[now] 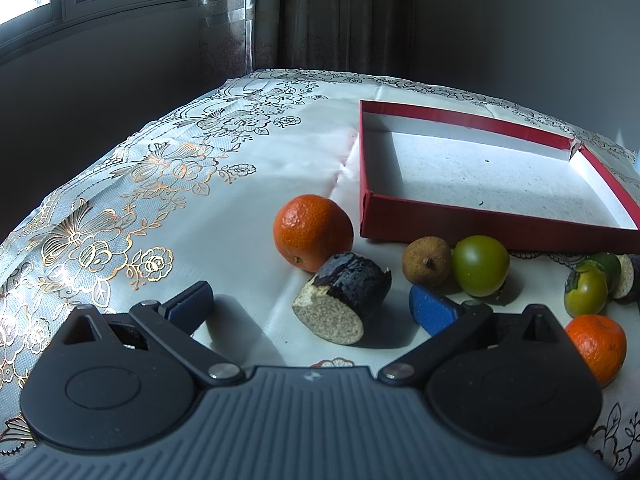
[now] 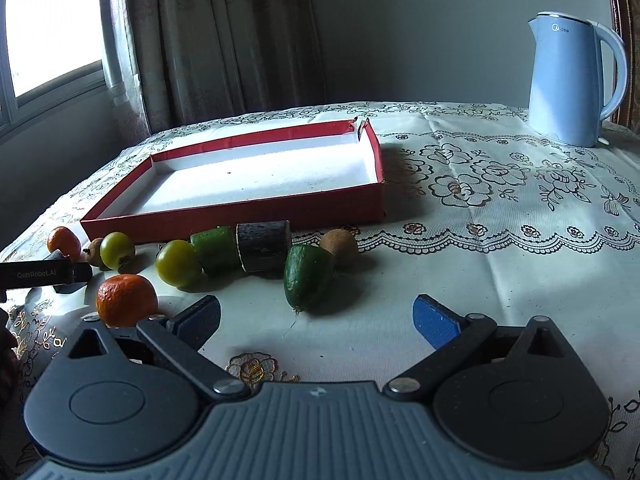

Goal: Organize fruits
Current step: 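Move the right gripper toward the green cucumber piece on the table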

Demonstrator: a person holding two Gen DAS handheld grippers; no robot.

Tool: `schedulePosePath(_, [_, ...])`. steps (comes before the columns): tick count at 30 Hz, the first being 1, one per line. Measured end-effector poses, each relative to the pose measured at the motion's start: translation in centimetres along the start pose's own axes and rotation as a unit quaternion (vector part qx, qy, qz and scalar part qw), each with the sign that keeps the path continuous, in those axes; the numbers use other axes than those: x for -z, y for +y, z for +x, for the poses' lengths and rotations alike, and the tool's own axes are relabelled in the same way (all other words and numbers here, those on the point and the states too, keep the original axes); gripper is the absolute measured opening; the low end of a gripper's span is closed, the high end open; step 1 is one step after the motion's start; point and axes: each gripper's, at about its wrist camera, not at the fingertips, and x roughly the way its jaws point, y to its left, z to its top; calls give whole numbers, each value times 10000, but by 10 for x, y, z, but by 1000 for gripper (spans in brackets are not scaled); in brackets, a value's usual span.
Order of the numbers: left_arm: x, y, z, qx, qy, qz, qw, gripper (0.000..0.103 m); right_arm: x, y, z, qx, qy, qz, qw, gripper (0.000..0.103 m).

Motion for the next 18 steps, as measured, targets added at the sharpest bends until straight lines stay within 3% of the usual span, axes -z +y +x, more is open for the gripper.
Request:
schedulePosePath(8, [0, 0, 0, 2, 0, -2, 10000, 103, -2, 7, 1, 1, -52, -215, 9998, 103])
schedulePosePath(18, [0, 0, 0, 3, -1, -4, 10000, 103, -5, 7, 14, 21, 229, -198, 9995, 103])
